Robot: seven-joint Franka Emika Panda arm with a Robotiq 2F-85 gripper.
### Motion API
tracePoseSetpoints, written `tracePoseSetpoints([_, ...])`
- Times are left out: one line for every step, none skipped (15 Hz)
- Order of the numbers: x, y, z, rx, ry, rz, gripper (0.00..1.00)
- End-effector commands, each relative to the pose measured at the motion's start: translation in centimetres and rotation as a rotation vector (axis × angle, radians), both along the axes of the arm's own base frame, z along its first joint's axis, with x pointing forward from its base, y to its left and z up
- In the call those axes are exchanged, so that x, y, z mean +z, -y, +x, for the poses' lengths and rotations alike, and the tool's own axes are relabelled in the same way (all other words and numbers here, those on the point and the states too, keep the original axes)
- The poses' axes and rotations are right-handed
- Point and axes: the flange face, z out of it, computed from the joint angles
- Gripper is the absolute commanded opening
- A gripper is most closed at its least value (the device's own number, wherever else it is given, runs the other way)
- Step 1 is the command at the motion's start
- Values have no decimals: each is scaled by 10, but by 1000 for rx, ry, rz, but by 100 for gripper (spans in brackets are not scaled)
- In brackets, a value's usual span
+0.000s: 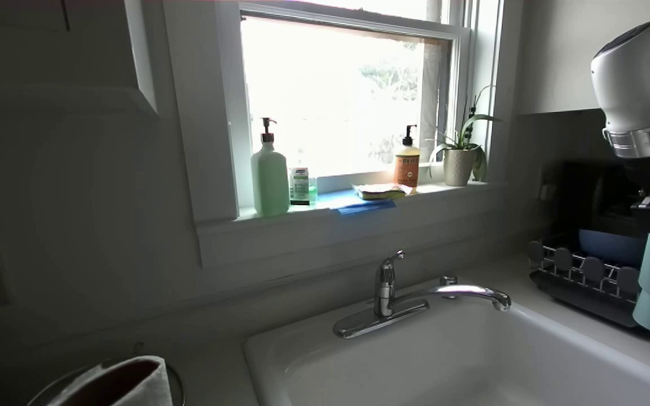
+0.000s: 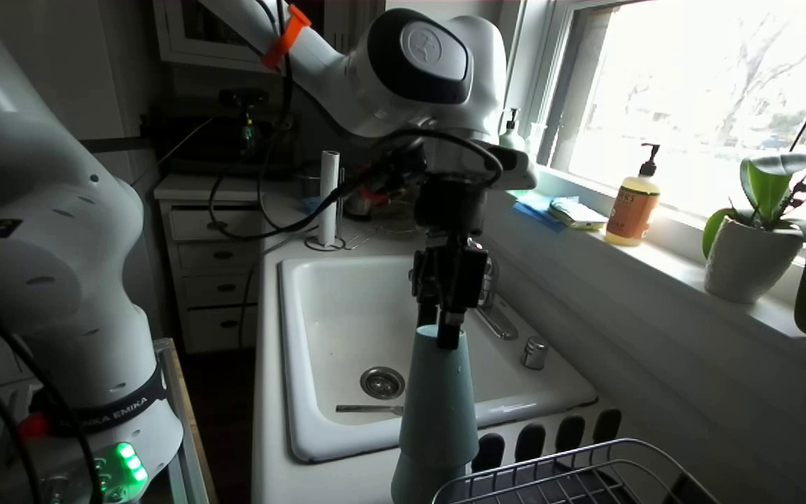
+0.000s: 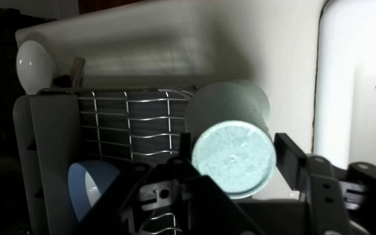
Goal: Pick up one light blue cup and hang it on the third cup holder from the right on the dish rack
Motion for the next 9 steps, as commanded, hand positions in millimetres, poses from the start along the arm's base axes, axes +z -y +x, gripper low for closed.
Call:
tracePoseSetpoints([26,1,-3,6,-2,-43,39])
tracePoseSetpoints([31,1,-3,7,4,-45,39])
tracePoseSetpoints([34,0,-3,9,4,-44,39])
tracePoseSetpoints([34,1,-1,5,-2,-43,39])
tracePoseSetpoints([33,2,1,2,-9,-43,39])
tracePoseSetpoints([32,3,3,-1,-14,-43,39])
tracePoseSetpoints([31,3,4,0,-18,-39,39])
tracePoseSetpoints([30,3,4,1,-19,-35,39])
tracePoseSetpoints([28,3,5,4,-22,-31,39])
